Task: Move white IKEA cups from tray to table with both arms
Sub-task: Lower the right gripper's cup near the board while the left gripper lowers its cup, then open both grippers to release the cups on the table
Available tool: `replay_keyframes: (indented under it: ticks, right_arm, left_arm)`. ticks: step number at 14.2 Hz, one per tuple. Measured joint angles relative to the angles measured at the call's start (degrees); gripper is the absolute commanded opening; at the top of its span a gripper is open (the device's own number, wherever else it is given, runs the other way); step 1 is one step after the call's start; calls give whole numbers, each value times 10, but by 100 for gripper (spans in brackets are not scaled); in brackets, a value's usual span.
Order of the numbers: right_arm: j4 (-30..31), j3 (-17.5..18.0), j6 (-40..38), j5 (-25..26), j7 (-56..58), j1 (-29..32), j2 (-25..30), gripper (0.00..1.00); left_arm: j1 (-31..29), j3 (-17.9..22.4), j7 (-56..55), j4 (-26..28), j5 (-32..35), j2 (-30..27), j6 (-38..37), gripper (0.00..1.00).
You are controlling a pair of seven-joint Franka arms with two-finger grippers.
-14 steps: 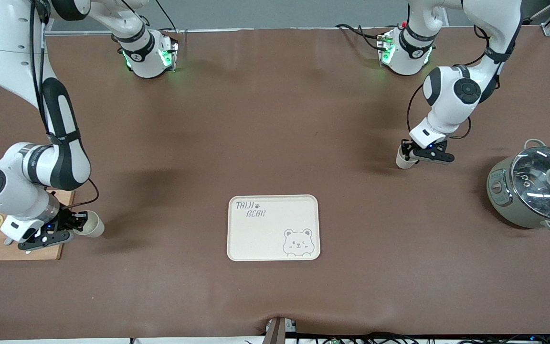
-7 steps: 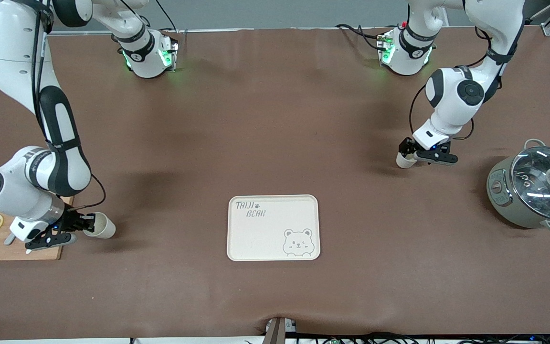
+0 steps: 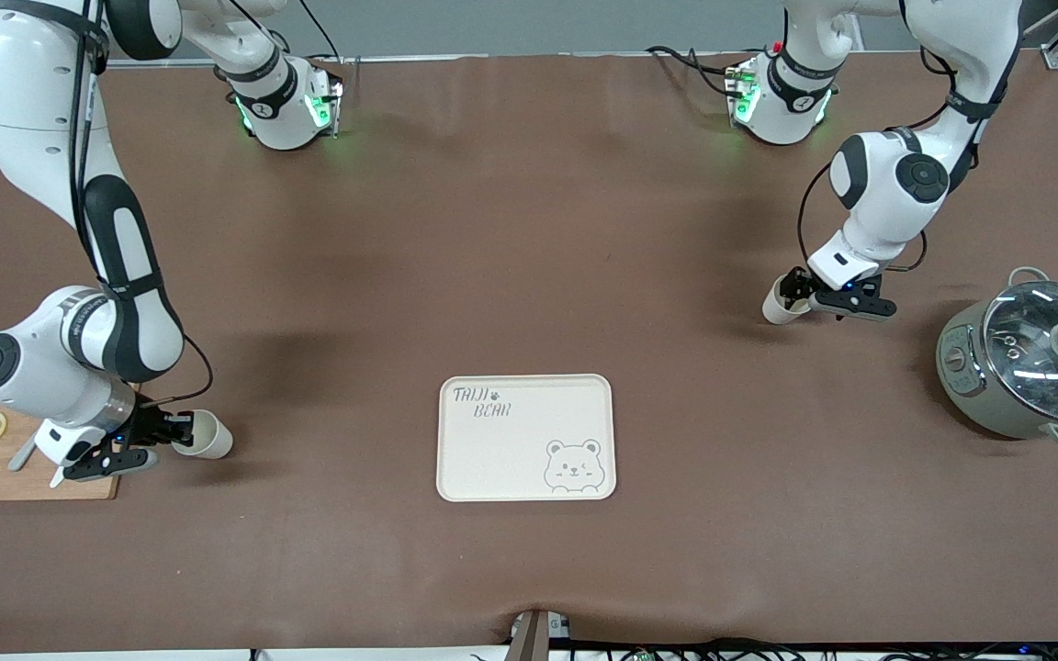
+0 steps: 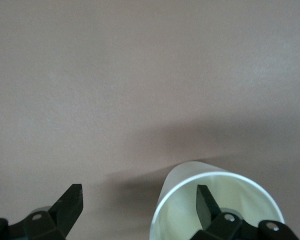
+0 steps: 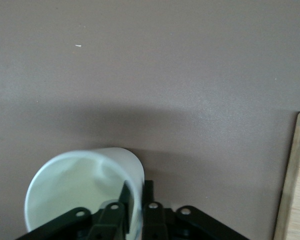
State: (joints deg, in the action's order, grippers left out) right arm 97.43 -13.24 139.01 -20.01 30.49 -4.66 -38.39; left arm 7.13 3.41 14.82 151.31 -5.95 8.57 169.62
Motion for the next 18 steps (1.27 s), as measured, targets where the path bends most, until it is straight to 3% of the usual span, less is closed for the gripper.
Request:
replay_keyframes:
  ticks: [5, 10, 14, 18]
  right_arm:
    - [-15, 0, -20, 0, 0, 0, 6, 100]
    - [-50, -15, -171, 3, 1, 0, 73, 100]
    - [-51, -20, -273, 79, -41, -2, 153, 100]
    - [-51, -19, -365, 117, -80, -9, 234, 100]
  left_arm:
    - [0, 0, 0, -14, 0, -47, -83, 100]
    - [0, 0, -3, -75, -1, -98, -219, 100]
    - [5, -1, -53, -177, -2, -95, -303, 100]
    - [17, -10, -114, -324, -2, -79, -428, 100]
